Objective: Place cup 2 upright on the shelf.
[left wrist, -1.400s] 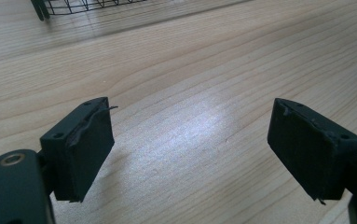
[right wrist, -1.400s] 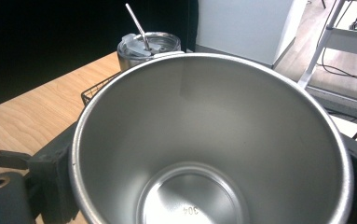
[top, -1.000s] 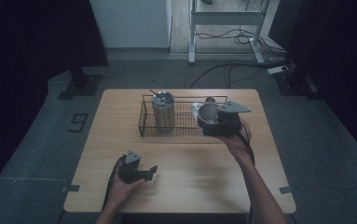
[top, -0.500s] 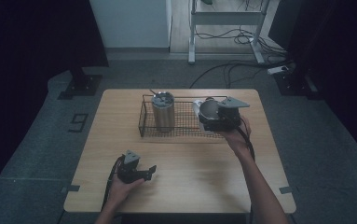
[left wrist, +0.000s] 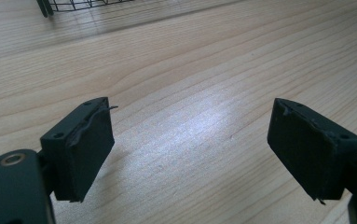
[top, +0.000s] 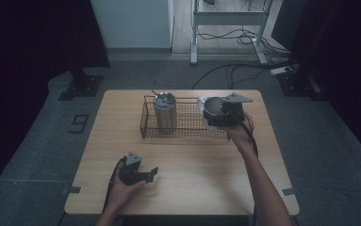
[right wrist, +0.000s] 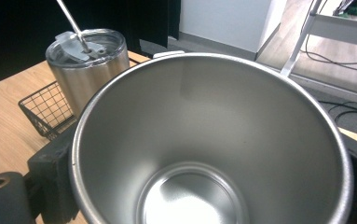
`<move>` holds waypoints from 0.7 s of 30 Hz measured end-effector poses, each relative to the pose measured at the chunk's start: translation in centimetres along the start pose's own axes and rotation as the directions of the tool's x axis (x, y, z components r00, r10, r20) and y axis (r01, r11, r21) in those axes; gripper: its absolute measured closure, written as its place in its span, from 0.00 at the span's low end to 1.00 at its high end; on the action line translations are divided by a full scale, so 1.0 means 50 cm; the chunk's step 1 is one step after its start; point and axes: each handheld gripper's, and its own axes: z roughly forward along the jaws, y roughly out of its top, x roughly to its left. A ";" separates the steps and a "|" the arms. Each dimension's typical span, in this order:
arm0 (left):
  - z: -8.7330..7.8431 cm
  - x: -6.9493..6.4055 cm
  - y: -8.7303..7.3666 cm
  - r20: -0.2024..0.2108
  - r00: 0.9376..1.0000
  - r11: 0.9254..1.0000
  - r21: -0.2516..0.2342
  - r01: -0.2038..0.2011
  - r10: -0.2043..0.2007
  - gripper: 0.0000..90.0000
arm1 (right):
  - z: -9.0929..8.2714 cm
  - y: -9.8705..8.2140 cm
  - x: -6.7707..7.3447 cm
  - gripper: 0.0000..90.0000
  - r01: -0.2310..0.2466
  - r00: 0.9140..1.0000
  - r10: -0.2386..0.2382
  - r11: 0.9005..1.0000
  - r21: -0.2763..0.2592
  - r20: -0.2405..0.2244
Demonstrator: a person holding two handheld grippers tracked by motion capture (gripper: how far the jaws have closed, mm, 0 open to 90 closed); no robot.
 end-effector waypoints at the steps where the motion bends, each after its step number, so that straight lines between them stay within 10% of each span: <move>1: -0.001 0.001 0.000 0.000 1.000 1.000 0.000 -0.002 0.002 0.16 | 0.006 0.002 -0.005 0.07 0.002 1.000 -0.002 1.000 0.005 0.006; 21: 0.000 0.003 -0.001 -0.003 1.000 1.000 0.003 0.000 0.000 0.16 | 0.048 -0.003 -0.046 0.07 -0.033 0.999 0.031 0.999 0.043 0.031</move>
